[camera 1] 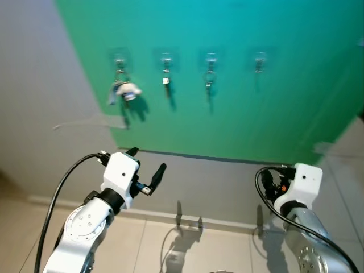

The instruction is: Hang keys on a hook

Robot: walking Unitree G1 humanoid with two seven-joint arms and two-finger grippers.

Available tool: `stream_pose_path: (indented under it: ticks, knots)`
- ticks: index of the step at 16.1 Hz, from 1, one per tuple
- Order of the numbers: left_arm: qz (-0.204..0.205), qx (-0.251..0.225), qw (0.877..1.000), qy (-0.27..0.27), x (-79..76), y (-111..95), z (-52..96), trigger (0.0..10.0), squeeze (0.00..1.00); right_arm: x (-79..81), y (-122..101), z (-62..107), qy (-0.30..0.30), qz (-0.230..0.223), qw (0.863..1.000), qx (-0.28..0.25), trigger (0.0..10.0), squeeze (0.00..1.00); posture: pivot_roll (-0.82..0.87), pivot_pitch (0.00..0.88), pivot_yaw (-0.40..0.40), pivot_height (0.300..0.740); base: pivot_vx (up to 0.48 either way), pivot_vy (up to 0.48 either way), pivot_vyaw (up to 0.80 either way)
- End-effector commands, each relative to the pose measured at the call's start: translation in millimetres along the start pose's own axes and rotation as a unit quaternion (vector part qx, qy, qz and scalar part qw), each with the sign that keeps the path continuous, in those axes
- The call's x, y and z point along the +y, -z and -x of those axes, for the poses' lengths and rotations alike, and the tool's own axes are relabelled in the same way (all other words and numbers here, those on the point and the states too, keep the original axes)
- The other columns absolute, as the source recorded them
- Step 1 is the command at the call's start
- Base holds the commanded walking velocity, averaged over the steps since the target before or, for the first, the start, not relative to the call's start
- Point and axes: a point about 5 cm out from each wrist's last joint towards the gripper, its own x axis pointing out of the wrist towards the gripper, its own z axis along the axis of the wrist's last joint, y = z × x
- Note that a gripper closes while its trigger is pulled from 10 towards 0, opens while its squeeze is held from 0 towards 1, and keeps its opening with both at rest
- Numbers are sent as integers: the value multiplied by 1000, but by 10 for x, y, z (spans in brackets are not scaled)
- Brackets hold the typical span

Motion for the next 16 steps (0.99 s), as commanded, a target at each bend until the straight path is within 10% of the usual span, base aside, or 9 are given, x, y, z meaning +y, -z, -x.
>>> stream_pose_path:
  ticks: [1, 16]
  knots:
    - [-2, 5, 1000, -5, -14, 40, 6, 10000, 0, -23, -12, 27, 23, 6, 1000, -4, 10000, 0, -34, 0, 64, 740, 0, 0, -800]
    - [-7, 4, 1000, 16, -64, 35, -69, 10000, 0, 30, 20, 50, 4, 17, 1000, -2, 10000, 0, -49, 0, 78, 740, 0, 342, -427]
